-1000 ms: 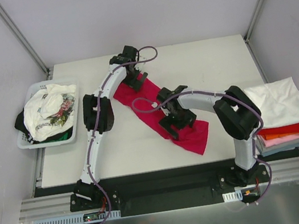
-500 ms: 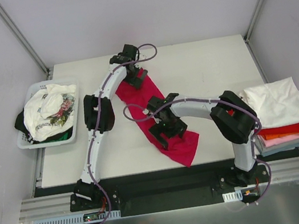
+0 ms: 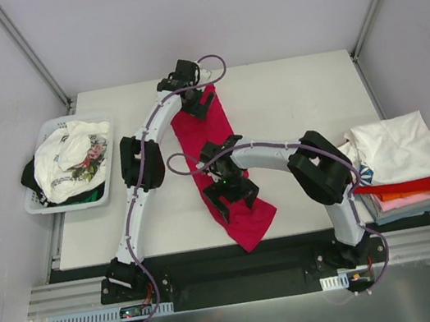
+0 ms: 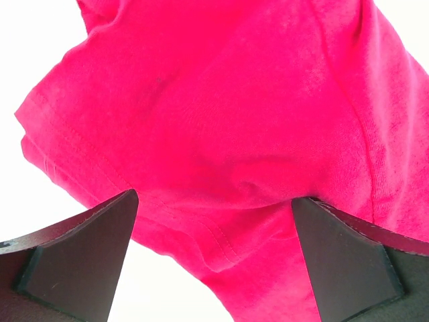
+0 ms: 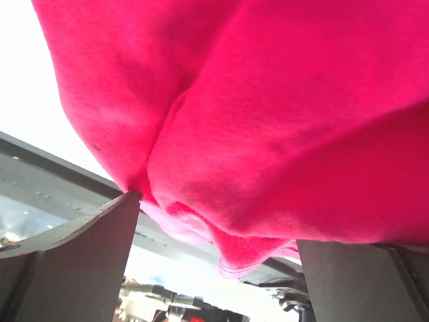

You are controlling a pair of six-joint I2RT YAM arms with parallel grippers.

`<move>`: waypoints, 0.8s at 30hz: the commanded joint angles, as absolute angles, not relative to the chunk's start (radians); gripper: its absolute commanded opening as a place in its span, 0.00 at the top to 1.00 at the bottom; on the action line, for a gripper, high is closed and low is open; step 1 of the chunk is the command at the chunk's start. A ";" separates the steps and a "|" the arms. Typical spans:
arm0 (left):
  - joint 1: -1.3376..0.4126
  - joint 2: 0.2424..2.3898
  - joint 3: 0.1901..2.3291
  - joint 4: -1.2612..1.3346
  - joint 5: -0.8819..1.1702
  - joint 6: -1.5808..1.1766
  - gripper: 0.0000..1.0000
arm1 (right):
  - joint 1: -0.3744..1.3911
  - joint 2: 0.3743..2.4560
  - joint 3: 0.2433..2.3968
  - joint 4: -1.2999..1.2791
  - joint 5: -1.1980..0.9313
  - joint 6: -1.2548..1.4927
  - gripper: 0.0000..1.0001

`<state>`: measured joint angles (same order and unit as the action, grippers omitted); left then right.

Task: Fold and stack the t-shirts
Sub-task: Rotate the tshirt 90 degrees

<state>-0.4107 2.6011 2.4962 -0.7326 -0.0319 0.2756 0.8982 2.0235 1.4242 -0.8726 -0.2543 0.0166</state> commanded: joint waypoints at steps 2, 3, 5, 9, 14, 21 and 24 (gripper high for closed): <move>-0.406 2.615 2.540 -0.689 0.026 0.261 0.01 | 0.960 2.163 1.446 -0.693 -0.377 0.034 0.04; -0.408 2.615 2.540 -0.686 0.026 0.262 0.01 | 0.963 2.166 1.459 -0.701 -0.376 0.034 0.04; -0.416 2.615 2.542 -0.678 0.026 0.270 0.01 | 0.963 2.174 1.488 -0.704 -0.379 0.043 0.04; -0.420 2.617 2.545 -0.663 0.035 0.270 0.01 | 0.971 2.200 1.549 -0.733 -0.374 0.041 0.04; -0.431 2.617 2.556 -0.638 0.063 0.267 0.01 | 0.974 2.223 1.624 -0.750 -0.351 0.043 0.04; -0.448 2.612 2.560 -0.623 0.097 0.273 0.01 | 0.980 2.250 1.732 -0.768 -0.313 0.031 0.04; -0.454 2.606 2.563 -0.620 0.101 0.279 0.01 | 0.980 2.253 1.766 -0.782 -0.285 0.021 0.04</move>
